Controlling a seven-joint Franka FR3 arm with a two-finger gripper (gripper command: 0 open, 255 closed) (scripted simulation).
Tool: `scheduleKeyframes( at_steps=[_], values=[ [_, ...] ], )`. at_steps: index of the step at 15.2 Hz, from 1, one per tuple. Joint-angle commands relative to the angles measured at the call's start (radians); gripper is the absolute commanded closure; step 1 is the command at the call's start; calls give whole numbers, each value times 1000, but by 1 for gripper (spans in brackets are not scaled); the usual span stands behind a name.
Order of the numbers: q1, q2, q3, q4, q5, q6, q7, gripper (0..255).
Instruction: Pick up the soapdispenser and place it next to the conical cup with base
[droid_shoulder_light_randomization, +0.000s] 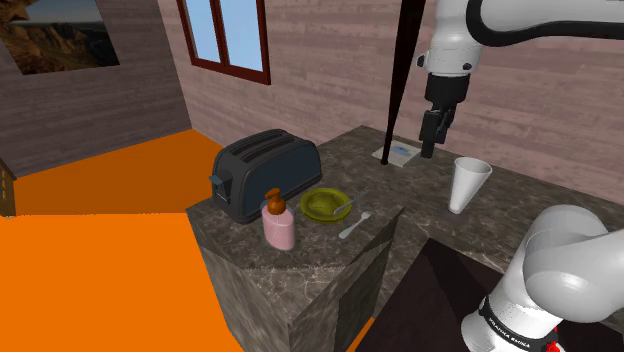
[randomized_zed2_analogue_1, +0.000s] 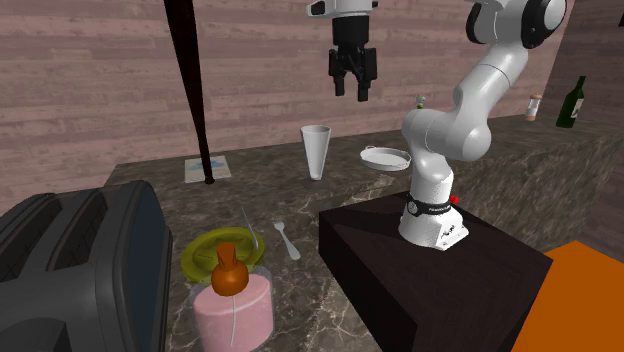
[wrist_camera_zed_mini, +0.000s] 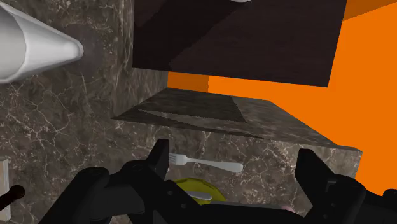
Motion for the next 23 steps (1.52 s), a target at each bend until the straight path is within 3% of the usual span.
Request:
scheduleKeyframes(
  at_steps=[1, 12, 23],
  values=[
    [0, 0, 0, 0, 0, 0, 0, 0],
    [44, 269, 118, -28, 82, 320, 150, 0],
    [74, 639, 216, 112, 84, 574, 296, 0]
  ],
)
